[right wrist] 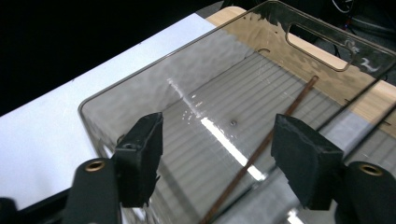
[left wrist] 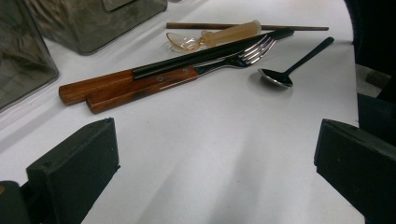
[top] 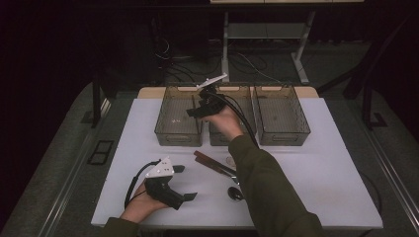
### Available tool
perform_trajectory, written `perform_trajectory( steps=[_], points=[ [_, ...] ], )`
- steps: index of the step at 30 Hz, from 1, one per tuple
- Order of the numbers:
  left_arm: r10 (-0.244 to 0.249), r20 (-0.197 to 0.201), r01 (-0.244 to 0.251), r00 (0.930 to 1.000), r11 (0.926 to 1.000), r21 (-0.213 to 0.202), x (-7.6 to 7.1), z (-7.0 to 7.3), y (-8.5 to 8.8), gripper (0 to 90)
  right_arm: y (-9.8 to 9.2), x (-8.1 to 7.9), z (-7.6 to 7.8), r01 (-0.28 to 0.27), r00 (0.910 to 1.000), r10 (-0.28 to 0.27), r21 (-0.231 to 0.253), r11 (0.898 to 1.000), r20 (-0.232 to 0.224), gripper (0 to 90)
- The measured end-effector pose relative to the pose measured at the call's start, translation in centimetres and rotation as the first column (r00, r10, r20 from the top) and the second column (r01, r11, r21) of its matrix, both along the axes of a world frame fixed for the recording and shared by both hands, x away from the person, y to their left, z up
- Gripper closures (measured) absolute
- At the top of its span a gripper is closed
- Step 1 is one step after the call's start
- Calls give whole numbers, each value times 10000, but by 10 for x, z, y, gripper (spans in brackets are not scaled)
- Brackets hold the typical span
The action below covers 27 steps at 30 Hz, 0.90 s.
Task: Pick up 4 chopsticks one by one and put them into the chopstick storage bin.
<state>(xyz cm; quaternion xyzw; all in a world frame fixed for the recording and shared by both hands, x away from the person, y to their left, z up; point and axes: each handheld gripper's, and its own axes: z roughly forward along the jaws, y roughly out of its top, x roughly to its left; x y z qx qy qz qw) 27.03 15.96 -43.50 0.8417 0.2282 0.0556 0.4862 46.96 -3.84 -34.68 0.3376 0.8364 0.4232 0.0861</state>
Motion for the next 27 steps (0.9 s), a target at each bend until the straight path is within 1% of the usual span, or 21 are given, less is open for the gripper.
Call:
perform_trajectory(
  steps=[3, 5, 10, 14, 16, 18, 20, 22, 24, 27],
  points=[
    [74, -58, -75, 10000, 10000, -51, 0, 0, 0, 0, -12, -6, 3, -158, 9999, 158, 104, 9998, 35, 313],
    [103, -88, -104, 9999, 9999, -46, 0, 0, 0, 0, -18, -10, 5, -210, 9997, 209, 39, 9998, 115, 298],
    [67, -69, -67, 10000, 10000, 24, 1, -1, 0, 0, -36, -17, 8, -362, 9991, 358, 141, 9992, 219, 273],
    [111, -149, -111, 9998, 9999, 3, 0, -1, 0, 0, -47, -23, 10, -474, 9983, 467, 200, 9987, 337, 231],
    [98, -142, -98, 9999, 10000, 10, 0, -1, 0, 0, -52, -26, 11, -489, 9983, 486, 85, 9988, 319, 208],
    [155, -135, -156, 9998, 9999, -45, 0, -1, -1, 0, -56, -30, 10, -660, 9975, 660, -10, 9978, 247, 207],
    [160, -148, -160, 9998, 9999, -40, 0, -1, 0, 0, -61, -34, 10, -686, 9973, 689, -99, 9976, 259, 207],
    [175, -189, -176, 9997, 9998, -55, 0, -1, 0, 0, -67, -39, 10, -762, 9965, 764, -67, 9971, 333, 203],
    [171, -205, -172, 9996, 9998, -58, 0, -2, -1, 0, -73, -43, 9, -806, 9958, 816, -258, 9964, 420, 203],
    [160, -201, -161, 9997, 9999, -32, 0, -2, -1, 0, -83, -50, 8, -843, 9952, 858, -336, 9959, 466, 203]
  ],
)
